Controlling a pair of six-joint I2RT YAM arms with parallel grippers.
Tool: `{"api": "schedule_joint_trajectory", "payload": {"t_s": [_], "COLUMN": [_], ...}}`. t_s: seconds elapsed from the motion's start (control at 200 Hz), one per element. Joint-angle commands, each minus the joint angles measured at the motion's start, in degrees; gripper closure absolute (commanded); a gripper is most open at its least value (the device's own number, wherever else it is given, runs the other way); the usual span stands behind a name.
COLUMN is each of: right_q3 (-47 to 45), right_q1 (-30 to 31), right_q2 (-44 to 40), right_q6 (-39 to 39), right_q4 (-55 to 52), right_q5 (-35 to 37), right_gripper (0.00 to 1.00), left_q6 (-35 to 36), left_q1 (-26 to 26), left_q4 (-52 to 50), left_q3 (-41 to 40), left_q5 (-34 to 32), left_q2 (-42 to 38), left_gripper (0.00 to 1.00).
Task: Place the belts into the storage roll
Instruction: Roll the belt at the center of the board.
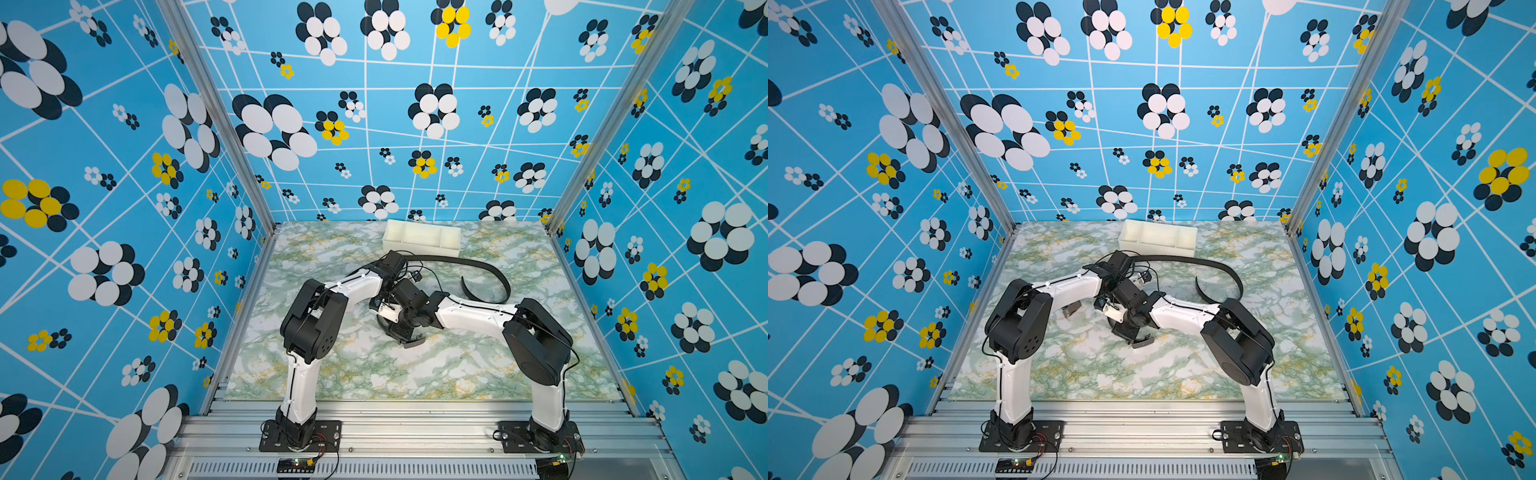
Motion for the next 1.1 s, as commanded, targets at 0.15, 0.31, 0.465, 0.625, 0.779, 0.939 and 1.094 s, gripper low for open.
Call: {"api": "schedule_joint_trajectory", "payload": {"t_s": [0.15,0.31,0.465,0.625,0.779,0.939,1.094], "right_q3": [1.34,0.64,-0.59,-2.79,-3.82,-5.68,-6.45], "right_q1": [0.34,0.94,2.06,3.18,3.66,3.78,4.17], "right_q2": [1.82,1.62,1.60,1.12,1.42,0.80,-0.05], "right_q6": [-2.12,-3.89,-4.74,-5.44,-7.74,-8.68,-9.46], "right_q4": [-10.85,-12.76,-13.31,-12.98,-14.22,-13.51,-13.04], "right_q5": [1.97,3.36,4.91,6.77,9.71,10.28,9.72], "right_gripper": [0.43,0.46,0.56,0.53,0.55,0.73,0.88], "left_q6": [1.42,1.68,2.44,1.77,1.86,1.11,-0.20], "left_q1": [-4.05,-5.64,-8.19,-10.27,-11.87,-12.29,-12.30], "left_q4": [-10.41,-11.79,-12.88,-13.73,-14.24,-15.59,-16.61], "left_q3": [-2.84,-3.49,-4.07,-4.10,-4.32,-3.07,-1.42], "left_q5": [0.56,0.56,-0.65,0.12,-0.12,-0.01,0.89], "left_q2": [2.99,2.59,2.05,2.58,2.98,3.80,4.10], "left_gripper": [1.00,1.00,1.00,1.00,1.00,1.00,1.00]}}
